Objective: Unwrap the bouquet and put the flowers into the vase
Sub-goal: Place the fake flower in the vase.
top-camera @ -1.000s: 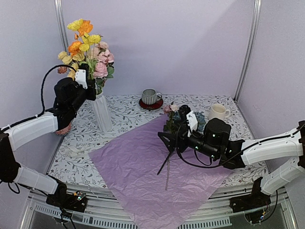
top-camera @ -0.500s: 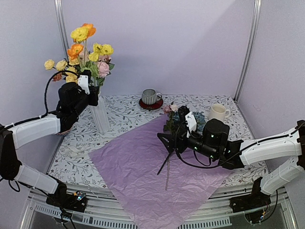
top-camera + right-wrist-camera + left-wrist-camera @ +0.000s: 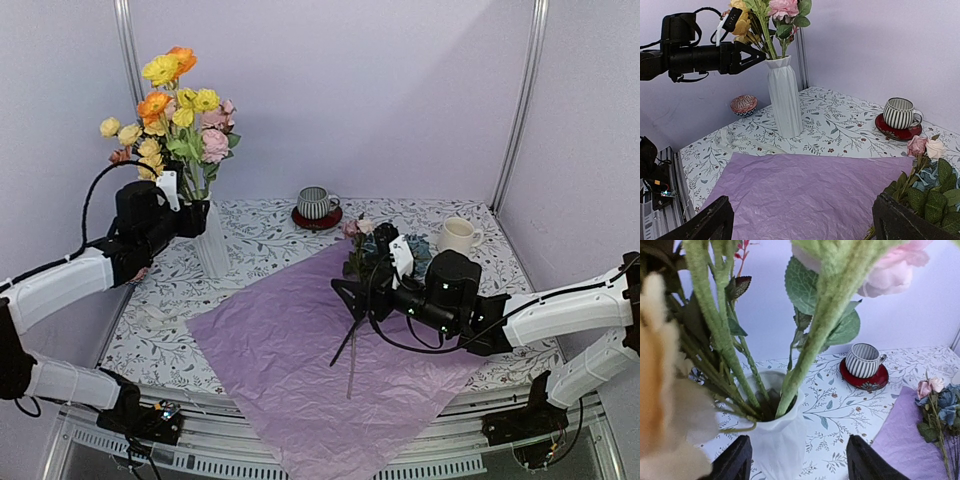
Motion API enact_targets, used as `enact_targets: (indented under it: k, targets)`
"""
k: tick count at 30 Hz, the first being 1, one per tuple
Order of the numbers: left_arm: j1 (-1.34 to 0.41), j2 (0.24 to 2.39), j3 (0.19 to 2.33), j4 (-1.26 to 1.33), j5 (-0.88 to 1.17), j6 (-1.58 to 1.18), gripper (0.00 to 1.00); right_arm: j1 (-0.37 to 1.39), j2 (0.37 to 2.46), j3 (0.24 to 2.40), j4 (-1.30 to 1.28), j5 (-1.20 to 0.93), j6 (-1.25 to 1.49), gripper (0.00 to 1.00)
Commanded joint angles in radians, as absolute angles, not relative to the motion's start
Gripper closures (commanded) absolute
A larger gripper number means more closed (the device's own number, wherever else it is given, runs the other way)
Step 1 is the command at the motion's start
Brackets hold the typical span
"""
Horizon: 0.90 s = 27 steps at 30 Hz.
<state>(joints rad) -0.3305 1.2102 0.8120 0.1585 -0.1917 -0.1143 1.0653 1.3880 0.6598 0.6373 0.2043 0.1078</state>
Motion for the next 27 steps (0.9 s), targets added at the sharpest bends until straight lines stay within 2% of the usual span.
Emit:
enact_targets:
  k: [1, 7, 11, 12, 14, 22, 25, 27]
  targets:
    - [-0.325, 1.116, 0.744, 0.104, -0.147, -0.171, 0.32, 1.058, 1.395, 0.651, 0.653, 0.221, 0.110, 0.01]
    - [-0.324, 1.001, 0.691, -0.006, -0.079, -0.249, 0.31, 1.047, 1.394, 0.652, 0.640, 0.221, 0.134, 0.01]
    - [-0.324, 0.926, 0.648, -0.077, 0.035, -0.356, 0.25, 1.037, 1.391, 0.673, 0.564, 0.254, 0.196, 0.01]
    - [-0.324, 0.912, 0.632, -0.084, 0.074, -0.382, 0.20, 1.036, 1.386, 0.678, 0.532, 0.269, 0.220, 0.00]
    - [-0.325, 0.889, 0.598, -0.087, 0.135, -0.416, 0.03, 1.035, 1.374, 0.687, 0.460, 0.307, 0.312, 0.02]
    - [-0.320, 0.844, 0.496, -0.077, 0.104, -0.528, 0.02, 1.028, 1.397, 0.800, 0.041, 0.392, 0.691, 0.01]
    - [-0.318, 0.884, 0.475, 0.003, 0.232, -0.511, 0.02, 1.029, 1.446, 0.841, -0.034, 0.395, 0.738, 0.01]
    - [-0.319, 0.927, 0.456, 0.091, 0.389, -0.496, 0.02, 1.028, 1.471, 0.839, -0.049, 0.403, 0.769, 0.07]
